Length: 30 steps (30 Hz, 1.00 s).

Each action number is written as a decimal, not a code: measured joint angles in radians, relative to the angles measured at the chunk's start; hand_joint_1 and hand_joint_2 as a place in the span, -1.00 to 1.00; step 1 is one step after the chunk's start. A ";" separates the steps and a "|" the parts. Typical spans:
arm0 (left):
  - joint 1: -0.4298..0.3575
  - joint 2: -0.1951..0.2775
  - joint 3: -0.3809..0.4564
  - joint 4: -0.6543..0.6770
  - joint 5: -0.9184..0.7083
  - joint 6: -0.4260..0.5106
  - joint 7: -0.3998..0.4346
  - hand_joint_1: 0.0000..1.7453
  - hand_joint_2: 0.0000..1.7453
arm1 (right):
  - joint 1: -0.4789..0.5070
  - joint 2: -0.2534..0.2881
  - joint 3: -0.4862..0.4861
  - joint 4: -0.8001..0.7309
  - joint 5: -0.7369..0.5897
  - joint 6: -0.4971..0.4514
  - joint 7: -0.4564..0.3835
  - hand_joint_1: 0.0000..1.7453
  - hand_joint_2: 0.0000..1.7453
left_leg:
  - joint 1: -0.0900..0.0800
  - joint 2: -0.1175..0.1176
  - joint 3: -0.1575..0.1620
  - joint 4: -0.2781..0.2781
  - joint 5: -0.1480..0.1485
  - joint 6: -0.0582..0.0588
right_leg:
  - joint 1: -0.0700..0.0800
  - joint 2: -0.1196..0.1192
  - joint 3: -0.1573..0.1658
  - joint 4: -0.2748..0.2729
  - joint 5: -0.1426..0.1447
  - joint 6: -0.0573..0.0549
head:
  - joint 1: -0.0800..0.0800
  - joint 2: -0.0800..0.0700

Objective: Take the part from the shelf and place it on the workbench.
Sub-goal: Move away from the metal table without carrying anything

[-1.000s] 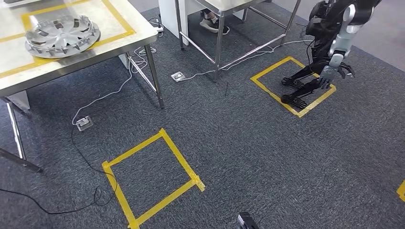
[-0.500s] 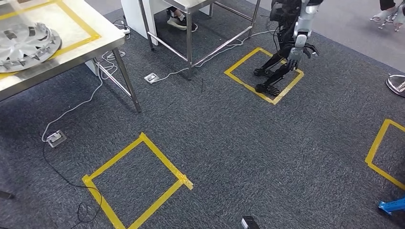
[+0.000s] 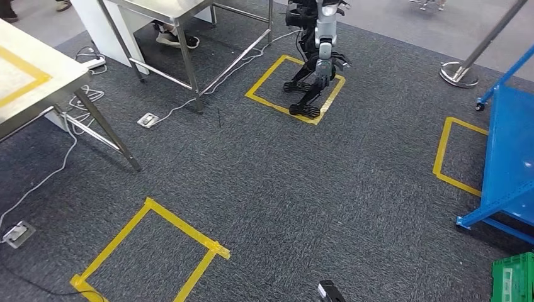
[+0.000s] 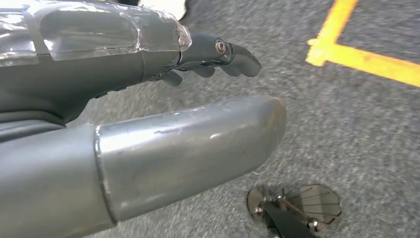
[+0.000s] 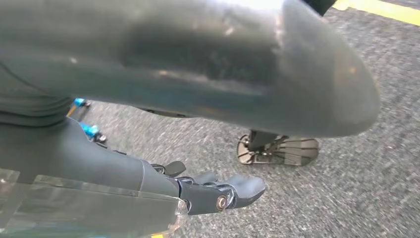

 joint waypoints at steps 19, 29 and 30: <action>-0.006 -0.007 -0.001 0.000 0.000 -0.004 0.003 -1.00 -1.00 | 0.005 -0.001 0.002 0.001 -0.007 0.006 0.014 -1.00 -1.00 | -0.005 0.189 0.083 -0.058 -0.047 -0.008 | -0.002 -0.127 -0.025 -0.001 0.014 0.011 | 0.048 0.000; 0.000 -0.002 -0.002 0.000 0.000 -0.004 0.000 -1.00 -1.00 | 0.003 0.001 0.010 0.003 -0.010 0.008 0.015 -1.00 -1.00 | -0.007 0.030 -0.022 0.069 -0.032 0.007 | 0.002 -0.015 0.005 -0.013 0.006 -0.014 | 0.005 0.000; 0.000 0.000 -0.002 0.000 0.000 -0.004 0.000 -1.00 -1.00 | 0.002 0.001 0.012 0.003 -0.010 0.008 0.015 -1.00 -1.00 | -0.006 0.000 0.001 0.011 -0.007 0.011 | 0.001 -0.001 0.005 -0.009 0.002 -0.010 | 0.005 0.000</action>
